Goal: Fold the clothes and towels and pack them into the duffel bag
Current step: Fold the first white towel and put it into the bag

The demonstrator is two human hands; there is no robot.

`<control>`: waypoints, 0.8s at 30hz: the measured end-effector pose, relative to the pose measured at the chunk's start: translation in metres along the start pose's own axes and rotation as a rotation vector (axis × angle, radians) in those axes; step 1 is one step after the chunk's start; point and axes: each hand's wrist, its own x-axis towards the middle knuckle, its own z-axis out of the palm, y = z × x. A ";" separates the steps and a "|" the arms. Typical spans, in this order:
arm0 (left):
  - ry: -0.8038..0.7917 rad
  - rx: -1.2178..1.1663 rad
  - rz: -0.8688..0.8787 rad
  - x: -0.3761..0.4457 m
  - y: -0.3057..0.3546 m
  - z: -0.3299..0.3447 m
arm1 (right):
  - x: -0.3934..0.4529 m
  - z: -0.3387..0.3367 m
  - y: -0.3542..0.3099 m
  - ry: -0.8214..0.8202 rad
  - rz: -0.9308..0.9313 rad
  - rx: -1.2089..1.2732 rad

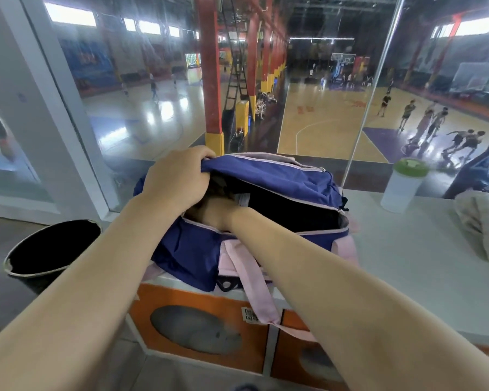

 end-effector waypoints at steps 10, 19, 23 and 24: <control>-0.185 0.134 0.009 -0.029 0.042 0.007 | -0.078 -0.007 0.032 0.067 -0.045 0.029; -0.167 0.062 0.102 -0.055 0.123 0.041 | -0.174 -0.033 0.105 0.205 -0.062 0.115; -0.160 -0.040 0.180 -0.062 0.175 0.076 | -0.233 -0.053 0.155 0.269 0.067 0.096; -0.174 -0.062 0.192 -0.065 0.188 0.084 | -0.248 -0.057 0.170 0.260 0.134 0.080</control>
